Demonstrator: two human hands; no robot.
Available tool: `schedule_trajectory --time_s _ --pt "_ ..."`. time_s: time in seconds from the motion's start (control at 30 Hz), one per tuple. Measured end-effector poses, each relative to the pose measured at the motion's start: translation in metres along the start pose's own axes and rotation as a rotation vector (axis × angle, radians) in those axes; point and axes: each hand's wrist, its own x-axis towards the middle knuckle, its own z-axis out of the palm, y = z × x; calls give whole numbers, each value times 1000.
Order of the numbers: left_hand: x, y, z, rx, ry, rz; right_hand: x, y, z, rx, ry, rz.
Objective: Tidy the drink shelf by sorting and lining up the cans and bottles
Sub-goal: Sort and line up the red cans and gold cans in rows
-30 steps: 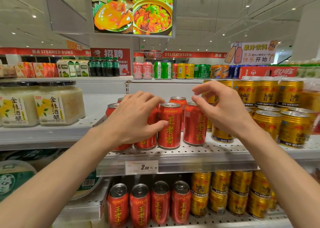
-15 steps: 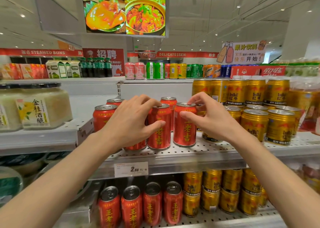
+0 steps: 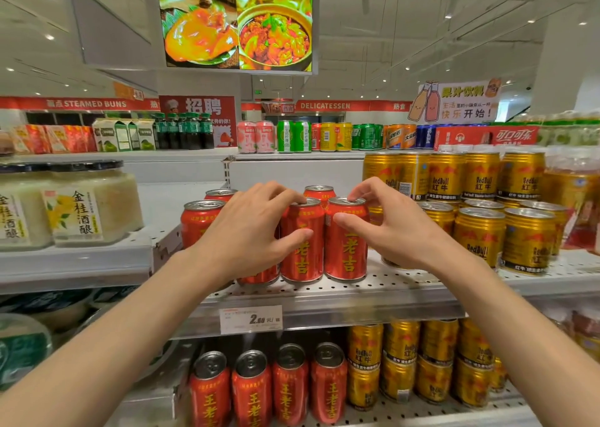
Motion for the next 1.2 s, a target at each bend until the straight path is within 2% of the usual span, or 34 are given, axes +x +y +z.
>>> schedule_trajectory --time_s 0.27,0.43,0.77,0.93,1.07,1.2 --pt "-10 -27 -30 -8 60 -100 23 -11 -11 -61 23 -78" --pt "-9 -59 -47 -10 52 -200 55 -38 -2 -49 -30 -115" --pt "27 -99 -59 -121 -199 -359 124 -72 33 -121 -283 -176" --pt "47 -111 -47 -238 -405 -428 143 -73 48 -191 -387 -132" --pt "53 -116 -42 -338 -432 -460 151 -66 57 -166 -465 -91" --pt "52 -118 -42 -373 -413 -476 152 -67 56 -153 -466 -102"
